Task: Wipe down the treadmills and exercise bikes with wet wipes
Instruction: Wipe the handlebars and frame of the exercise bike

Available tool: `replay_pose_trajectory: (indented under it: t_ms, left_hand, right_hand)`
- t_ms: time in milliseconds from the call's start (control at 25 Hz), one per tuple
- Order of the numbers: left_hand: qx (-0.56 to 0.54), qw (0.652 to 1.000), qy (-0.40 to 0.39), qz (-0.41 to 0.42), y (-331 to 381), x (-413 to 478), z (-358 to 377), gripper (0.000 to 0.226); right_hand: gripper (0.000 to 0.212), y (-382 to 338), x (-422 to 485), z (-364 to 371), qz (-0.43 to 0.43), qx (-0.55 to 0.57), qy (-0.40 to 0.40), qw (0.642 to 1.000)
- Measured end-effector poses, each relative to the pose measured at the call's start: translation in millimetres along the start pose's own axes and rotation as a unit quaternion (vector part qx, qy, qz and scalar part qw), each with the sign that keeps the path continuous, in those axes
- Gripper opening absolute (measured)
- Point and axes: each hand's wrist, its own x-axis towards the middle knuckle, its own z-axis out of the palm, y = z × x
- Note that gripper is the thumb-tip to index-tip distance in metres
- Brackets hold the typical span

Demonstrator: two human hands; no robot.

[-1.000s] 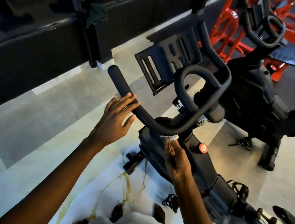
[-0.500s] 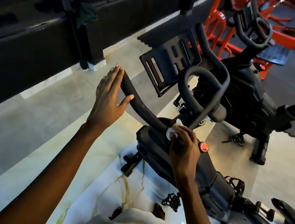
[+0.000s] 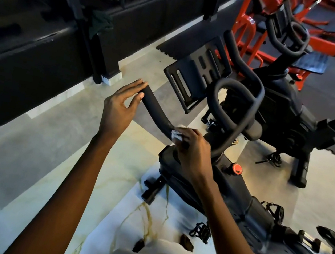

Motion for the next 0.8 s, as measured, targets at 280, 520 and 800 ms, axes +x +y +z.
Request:
replay_pose_trajectory:
  t_ms: [280, 520, 800]
  left_hand:
    - [-0.086, 0.987, -0.038, -0.129, 1, 9, -9, 0.028]
    - [-0.117, 0.974, -0.004, -0.196, -10, 2, -30, 0.027]
    - [-0.136, 0.965, -0.074, -0.212, -8, 2, -31, 0.033]
  right_hand:
    - [0.017, -20, 29, 31, -0.003, 0.101, 0.064, 0.993]
    - [0.018, -22, 29, 39, -0.007, 0.121, 0.071, 0.990]
    - [0.015, -49, 65, 54, -0.105, 0.112, 0.079, 0.985]
